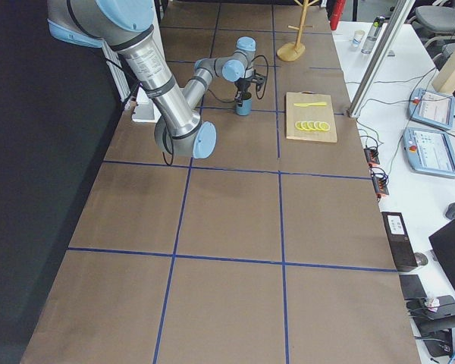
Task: Hang cup on storage rack
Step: 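Carry the teal mug to the table center and set it down, then open the right gripper and withdraw the right arm from the mug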
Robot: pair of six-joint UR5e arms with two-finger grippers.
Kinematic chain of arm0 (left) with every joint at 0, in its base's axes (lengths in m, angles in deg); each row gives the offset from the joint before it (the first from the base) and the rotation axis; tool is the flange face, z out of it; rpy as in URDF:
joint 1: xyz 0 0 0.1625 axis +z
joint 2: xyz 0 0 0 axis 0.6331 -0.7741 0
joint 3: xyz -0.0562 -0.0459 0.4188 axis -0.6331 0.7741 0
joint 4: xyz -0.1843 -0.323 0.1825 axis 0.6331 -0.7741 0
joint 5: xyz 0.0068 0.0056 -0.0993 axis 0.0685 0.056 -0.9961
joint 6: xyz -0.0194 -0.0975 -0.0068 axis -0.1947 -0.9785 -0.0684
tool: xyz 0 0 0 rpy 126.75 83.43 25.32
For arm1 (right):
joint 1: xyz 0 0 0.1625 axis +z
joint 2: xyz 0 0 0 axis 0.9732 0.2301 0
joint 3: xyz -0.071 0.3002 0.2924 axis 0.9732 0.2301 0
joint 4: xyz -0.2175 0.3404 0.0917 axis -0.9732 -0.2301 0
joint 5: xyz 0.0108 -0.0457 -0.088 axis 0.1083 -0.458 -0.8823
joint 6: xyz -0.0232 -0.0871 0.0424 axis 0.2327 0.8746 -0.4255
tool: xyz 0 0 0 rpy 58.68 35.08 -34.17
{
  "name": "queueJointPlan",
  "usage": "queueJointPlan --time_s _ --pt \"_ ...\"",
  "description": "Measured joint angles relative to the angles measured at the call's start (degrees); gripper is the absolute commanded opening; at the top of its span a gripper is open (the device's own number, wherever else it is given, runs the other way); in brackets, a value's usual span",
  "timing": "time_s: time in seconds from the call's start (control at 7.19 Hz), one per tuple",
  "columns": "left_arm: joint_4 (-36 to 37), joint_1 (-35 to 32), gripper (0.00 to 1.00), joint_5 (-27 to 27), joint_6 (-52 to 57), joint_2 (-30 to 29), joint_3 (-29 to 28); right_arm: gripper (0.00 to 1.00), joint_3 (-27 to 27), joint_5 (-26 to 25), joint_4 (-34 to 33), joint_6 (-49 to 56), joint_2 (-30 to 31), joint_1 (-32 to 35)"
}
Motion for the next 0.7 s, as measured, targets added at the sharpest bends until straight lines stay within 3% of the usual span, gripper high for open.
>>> queueJointPlan --time_s 0.42,0.7 --pt "-0.06 0.11 1.00 0.00 0.00 -0.16 0.07 1.00 -1.39 0.19 1.27 0.28 0.04 0.82" --pt "-0.08 0.15 1.00 0.00 0.00 -0.33 0.09 1.00 -6.44 2.22 -0.75 2.61 0.65 4.33"
